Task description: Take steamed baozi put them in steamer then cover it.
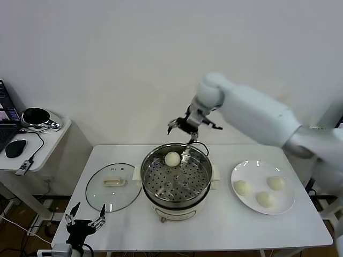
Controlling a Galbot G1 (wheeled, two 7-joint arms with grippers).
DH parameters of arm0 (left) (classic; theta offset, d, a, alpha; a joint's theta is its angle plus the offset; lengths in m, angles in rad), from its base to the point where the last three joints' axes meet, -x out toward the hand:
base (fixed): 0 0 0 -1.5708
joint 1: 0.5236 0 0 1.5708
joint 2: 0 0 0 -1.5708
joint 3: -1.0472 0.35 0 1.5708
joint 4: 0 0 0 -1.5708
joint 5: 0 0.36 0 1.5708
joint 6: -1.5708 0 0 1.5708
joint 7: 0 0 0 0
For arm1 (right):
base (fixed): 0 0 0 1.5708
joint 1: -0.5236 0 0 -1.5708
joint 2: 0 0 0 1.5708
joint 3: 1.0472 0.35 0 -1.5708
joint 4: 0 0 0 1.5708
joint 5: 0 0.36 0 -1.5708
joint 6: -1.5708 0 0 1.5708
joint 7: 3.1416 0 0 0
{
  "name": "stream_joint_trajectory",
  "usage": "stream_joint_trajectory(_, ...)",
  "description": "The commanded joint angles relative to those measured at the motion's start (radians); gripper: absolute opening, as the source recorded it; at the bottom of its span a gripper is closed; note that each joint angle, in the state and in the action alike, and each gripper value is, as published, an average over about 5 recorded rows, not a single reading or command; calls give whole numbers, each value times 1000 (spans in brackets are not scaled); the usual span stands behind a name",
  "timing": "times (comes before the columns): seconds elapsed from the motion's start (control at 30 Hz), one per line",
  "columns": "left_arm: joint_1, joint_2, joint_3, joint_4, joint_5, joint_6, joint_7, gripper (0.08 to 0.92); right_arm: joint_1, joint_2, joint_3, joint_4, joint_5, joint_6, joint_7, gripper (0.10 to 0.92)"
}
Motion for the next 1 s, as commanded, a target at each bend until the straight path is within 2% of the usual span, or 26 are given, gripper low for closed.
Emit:
stream_joint_trajectory(0.03,0,16,13,-12,-15,9,7,823,42,-310,-23,140,201,-586,-42,823)
stream_joint_trajectory(0.2,5,21,20,-24,-24,21,16,823,-64,-412,-23,189,135,-597,-9,823)
stream_joint_trajectory(0.33,11,21,23,-23,-24,23,18,823,-189,-438,43,196,46,-571,25,823)
stream_joint_trajectory(0.53,17,19,20,-18,-24,25,21,823,-331,-411,99,168,-47,-545,53,823)
stream_joint_trajectory(1.0,9,23,19,15,-20,25,29,823,-517,-307,198,28,-138,-475,73,823)
